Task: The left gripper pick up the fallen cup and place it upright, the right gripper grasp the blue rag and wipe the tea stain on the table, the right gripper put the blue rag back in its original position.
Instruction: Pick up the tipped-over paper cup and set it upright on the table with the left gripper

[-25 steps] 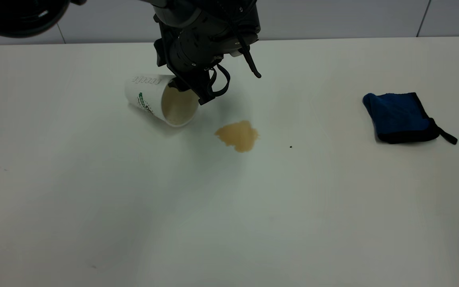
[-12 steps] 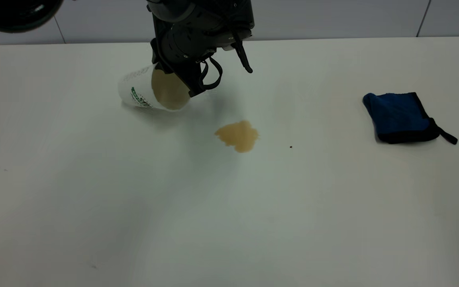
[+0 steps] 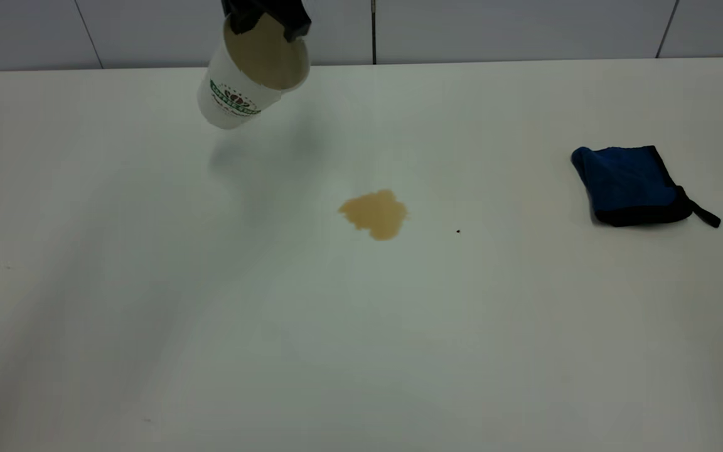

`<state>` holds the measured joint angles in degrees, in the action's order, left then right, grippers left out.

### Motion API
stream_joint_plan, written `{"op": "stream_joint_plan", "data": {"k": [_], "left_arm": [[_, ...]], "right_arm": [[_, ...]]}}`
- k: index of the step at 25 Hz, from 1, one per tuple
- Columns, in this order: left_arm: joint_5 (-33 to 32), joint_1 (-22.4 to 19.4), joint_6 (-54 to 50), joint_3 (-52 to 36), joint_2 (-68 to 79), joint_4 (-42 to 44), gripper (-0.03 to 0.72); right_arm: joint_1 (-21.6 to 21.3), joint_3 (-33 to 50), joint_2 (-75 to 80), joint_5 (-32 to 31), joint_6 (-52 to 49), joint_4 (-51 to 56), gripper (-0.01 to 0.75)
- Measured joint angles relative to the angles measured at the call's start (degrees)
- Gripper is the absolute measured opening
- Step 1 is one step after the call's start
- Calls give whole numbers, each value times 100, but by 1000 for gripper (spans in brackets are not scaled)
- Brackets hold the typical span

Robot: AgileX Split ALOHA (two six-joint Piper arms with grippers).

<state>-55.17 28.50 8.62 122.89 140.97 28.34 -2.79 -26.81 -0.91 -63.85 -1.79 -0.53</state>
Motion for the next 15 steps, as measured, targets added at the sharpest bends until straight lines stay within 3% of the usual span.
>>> {"op": "stream_joint_plan", "data": {"k": [9,15], "left_arm": [[228,-1241,2086,0,-28,-3299,6],[310,-1698,2605,0,232,-4270,10]], "right_arm": [[0,0,0,0,0,0,580],[0,0,0,0,0,0,580]]}}
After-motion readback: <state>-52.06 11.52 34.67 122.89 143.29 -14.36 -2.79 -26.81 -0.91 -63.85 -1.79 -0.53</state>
